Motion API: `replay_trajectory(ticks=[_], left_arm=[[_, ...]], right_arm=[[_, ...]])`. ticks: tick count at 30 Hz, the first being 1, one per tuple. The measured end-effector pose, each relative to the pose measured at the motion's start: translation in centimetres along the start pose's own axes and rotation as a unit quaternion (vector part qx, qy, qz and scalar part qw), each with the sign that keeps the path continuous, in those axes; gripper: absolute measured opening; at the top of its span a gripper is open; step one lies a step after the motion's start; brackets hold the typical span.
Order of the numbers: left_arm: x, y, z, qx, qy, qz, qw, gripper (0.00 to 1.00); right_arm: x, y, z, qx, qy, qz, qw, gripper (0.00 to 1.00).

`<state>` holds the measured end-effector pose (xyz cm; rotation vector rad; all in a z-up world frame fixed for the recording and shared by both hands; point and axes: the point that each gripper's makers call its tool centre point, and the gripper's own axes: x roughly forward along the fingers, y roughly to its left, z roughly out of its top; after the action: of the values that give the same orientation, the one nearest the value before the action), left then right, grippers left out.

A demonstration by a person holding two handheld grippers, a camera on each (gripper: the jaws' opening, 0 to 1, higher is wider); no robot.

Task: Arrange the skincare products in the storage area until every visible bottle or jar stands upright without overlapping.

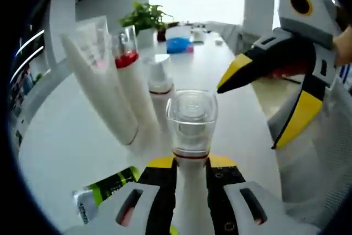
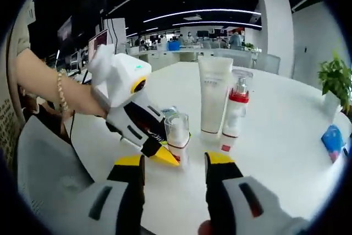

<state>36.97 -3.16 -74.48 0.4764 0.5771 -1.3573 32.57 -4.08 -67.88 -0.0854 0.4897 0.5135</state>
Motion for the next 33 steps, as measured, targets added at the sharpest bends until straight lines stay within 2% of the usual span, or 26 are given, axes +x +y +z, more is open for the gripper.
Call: replay_trajectory(ticks=[20, 33], left_arm=[[2.5, 2.5, 2.1, 0.008, -0.003, -0.01, 0.9999, 0.16], [2.9, 3.2, 2.5, 0.01, -0.004, 0.0, 0.9999, 0.17]], right_arm=[[-0.8, -1.6, 0.1, 0.036, -0.009, -0.014, 0.9992, 0.6], [-0.7, -1.7, -0.2, 0.042, -0.006, -0.015, 0.999, 0.6]])
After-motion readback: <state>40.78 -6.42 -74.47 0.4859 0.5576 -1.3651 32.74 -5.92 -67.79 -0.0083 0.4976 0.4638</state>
